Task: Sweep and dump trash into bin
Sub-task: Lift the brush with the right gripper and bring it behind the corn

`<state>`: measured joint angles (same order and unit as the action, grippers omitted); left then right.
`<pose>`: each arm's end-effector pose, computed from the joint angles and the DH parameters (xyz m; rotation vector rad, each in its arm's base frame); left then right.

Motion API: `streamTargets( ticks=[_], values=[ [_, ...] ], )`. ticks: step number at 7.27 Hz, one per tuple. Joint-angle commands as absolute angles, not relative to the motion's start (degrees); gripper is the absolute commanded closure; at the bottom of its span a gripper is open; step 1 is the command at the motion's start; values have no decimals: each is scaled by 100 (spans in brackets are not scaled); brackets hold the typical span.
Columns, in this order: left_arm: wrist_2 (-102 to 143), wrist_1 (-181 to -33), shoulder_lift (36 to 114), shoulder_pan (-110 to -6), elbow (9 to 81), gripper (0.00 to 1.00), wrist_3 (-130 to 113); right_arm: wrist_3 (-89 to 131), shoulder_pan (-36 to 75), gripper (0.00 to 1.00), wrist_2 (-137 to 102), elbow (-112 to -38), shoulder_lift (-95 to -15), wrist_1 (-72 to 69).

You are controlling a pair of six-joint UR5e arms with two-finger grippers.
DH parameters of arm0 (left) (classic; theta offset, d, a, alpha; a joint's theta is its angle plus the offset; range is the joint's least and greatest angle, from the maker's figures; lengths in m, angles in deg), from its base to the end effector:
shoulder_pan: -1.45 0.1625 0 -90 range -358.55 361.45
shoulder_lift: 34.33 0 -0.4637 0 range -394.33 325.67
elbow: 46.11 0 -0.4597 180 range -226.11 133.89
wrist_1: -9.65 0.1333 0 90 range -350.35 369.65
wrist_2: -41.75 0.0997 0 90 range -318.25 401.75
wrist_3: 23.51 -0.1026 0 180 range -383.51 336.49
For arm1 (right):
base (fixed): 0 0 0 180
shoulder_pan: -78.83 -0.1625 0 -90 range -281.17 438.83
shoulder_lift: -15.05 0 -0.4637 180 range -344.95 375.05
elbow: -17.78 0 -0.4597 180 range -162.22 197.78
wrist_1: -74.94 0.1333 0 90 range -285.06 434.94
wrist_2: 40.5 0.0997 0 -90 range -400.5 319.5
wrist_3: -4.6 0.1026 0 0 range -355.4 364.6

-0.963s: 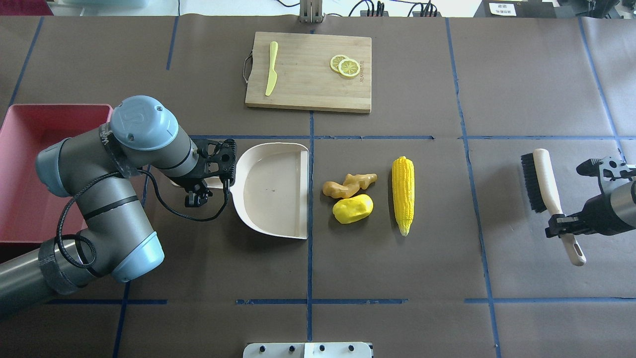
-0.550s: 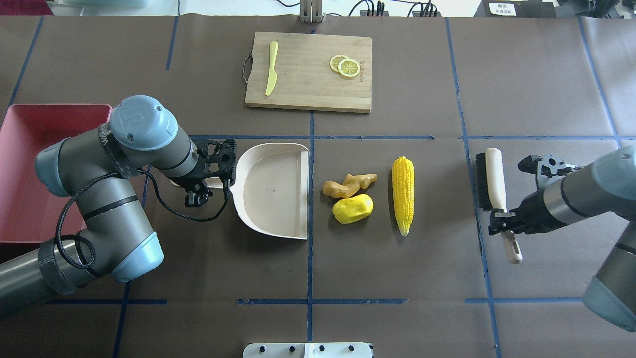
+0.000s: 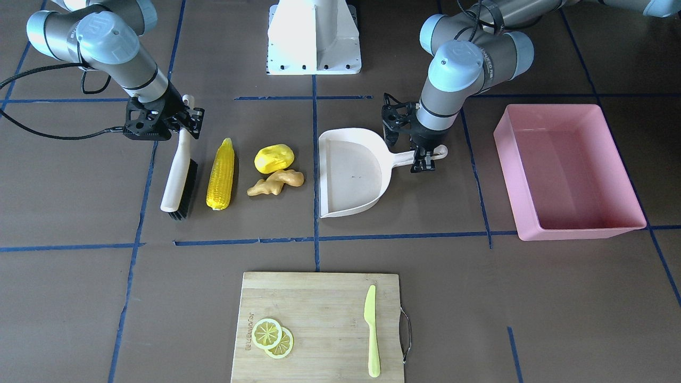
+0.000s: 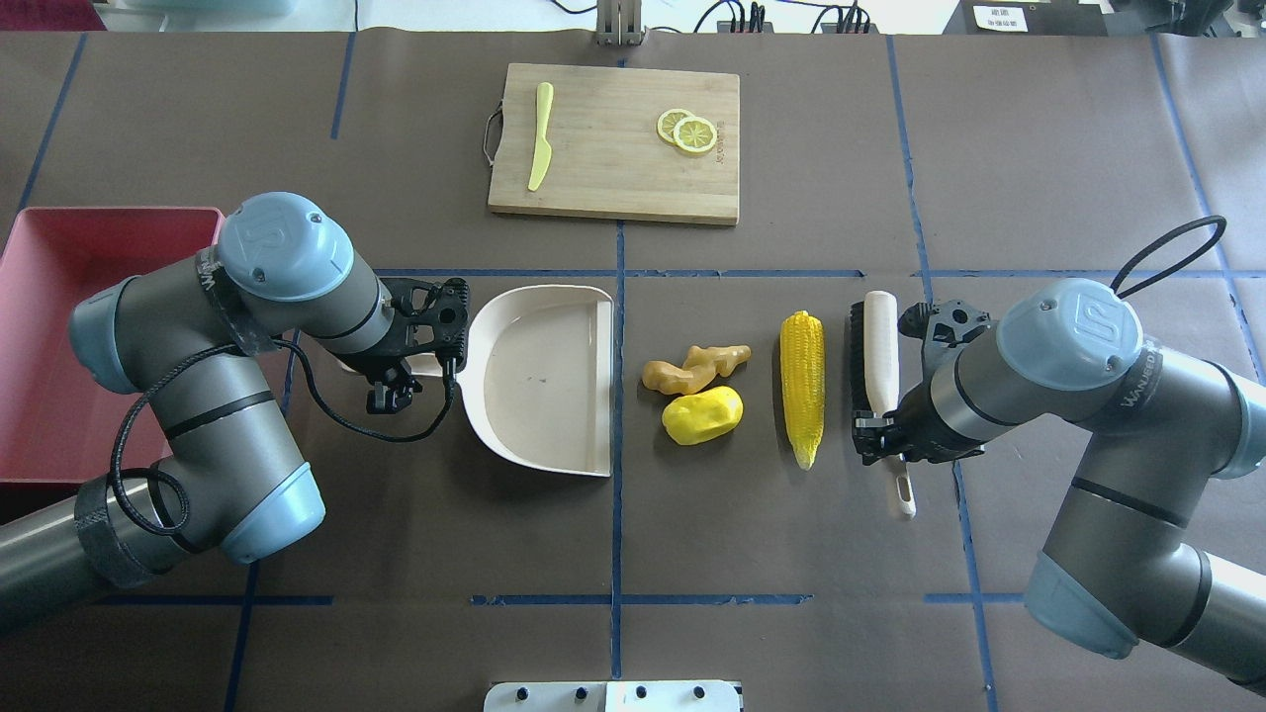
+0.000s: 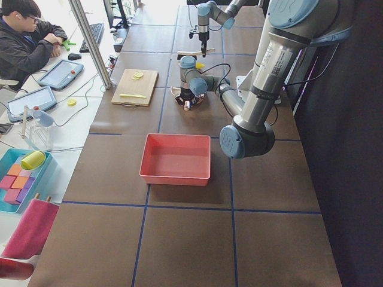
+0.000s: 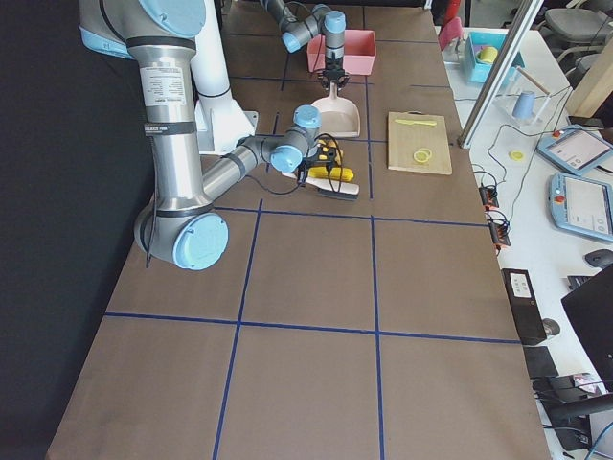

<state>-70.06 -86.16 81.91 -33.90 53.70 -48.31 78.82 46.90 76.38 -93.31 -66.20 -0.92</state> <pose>0.5277 -0.4910 0.3123 0.6634 0.5903 1.4427 -0.4671 -0.3935 0.3887 -0.1029 -0.8681 0.0837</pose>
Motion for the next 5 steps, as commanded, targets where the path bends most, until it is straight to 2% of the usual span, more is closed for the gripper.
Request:
streamTargets(
  ticks=[1, 5],
  values=[
    [-7022, -8572, 8186, -3388, 5364, 100, -4838, 8010, 4885, 100, 7613, -9314, -6458, -170],
    [-7022, -8413, 8231, -3362, 5382, 100, -4830, 8254, 5061, 100, 7613, -9314, -6318, -179]
  ],
)
